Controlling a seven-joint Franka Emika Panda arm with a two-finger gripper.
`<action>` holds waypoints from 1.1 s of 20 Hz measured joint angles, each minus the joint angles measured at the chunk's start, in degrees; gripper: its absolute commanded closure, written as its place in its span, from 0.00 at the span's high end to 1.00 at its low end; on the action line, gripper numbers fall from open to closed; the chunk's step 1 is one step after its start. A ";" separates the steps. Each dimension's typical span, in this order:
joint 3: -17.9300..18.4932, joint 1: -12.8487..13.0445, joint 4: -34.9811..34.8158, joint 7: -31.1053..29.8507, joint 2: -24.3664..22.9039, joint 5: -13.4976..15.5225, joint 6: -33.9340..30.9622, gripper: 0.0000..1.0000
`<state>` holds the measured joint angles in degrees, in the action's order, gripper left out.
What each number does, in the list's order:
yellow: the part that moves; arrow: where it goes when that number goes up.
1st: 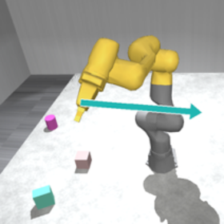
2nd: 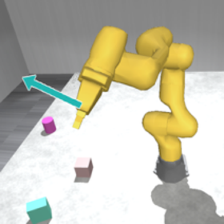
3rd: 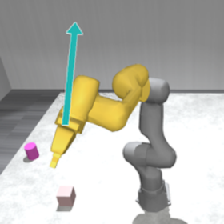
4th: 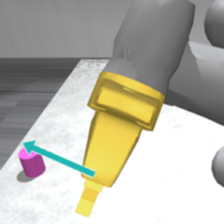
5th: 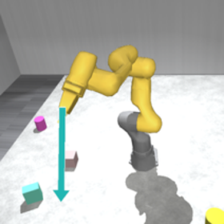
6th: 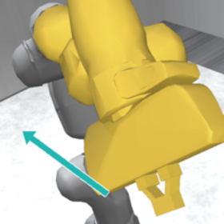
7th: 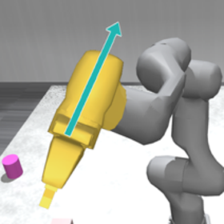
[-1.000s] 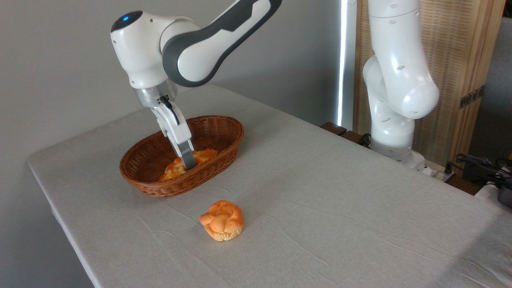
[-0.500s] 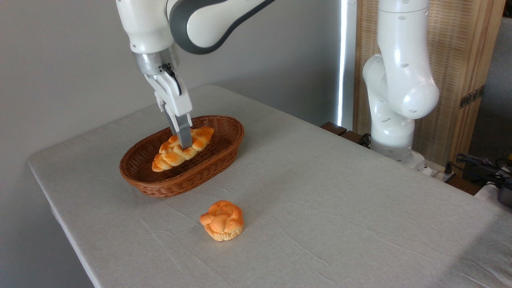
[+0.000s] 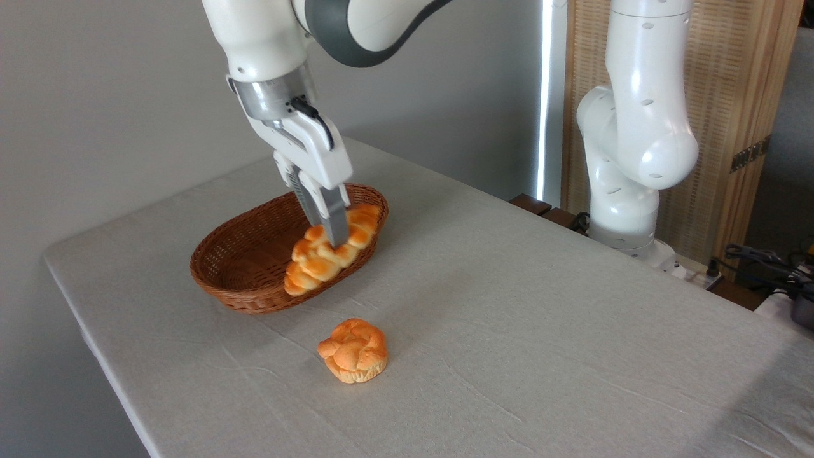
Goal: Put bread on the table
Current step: 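Carry the braided roll over the table beside the round bun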
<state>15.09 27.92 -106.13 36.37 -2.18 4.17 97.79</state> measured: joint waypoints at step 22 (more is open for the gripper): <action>5.61 0.50 -7.80 1.70 0.10 -5.23 -0.60 1.00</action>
<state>20.70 28.42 -113.92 38.07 -2.08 -1.06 97.19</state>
